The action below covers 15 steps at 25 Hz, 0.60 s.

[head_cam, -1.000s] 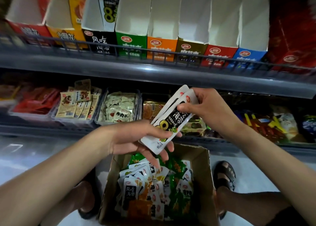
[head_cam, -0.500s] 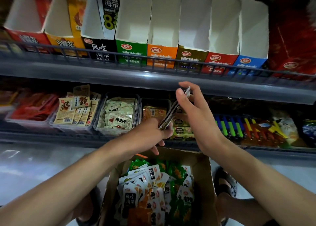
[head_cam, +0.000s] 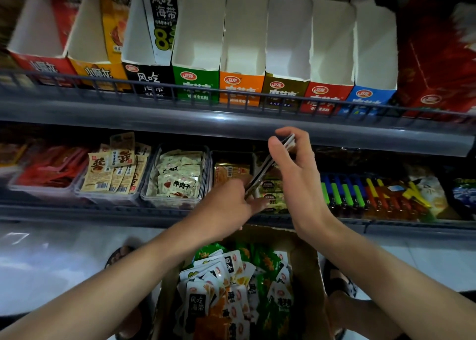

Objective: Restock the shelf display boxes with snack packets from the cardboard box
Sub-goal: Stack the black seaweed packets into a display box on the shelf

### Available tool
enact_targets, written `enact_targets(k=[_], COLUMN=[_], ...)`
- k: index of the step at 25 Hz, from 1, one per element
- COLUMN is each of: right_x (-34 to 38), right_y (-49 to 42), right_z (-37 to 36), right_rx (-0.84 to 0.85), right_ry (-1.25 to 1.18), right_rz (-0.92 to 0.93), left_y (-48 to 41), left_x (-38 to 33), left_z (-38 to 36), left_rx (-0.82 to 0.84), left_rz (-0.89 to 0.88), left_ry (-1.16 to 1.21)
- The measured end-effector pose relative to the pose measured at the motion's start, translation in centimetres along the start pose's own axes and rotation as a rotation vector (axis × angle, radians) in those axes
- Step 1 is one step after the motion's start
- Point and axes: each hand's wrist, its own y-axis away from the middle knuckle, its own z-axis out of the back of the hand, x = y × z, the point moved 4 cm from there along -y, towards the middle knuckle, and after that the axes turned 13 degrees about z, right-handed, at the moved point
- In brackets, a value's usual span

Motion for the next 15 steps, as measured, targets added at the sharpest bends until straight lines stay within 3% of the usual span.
enact_targets(k=[3, 6, 12, 15], right_x=[-0.1, -0.2, 0.1, 0.6], right_y=[0.3, 0.4, 0.2, -0.1], right_z=[-0.3, -0.2, -0.4, -0.3], right_rx=[0.004, -0.005, -0.005, 0.083], right_ry=[0.062, 0.115, 0.109, 0.097], right_rz=[0.016, 0.034, 0.048, 0.075], left_y=[-0.2, -0.2, -0.6, -1.0], left_x=[0.3, 0.4, -0.1, 0.1], left_z=[0.4, 0.8, 2.1, 3.3], left_rx=[-0.157, -0.212, -0.217, -0.130], left_rz=[-0.085, -0.131, -0.052, 0.028], left_ry=[-0.139, -0.190, -0.258, -0.215])
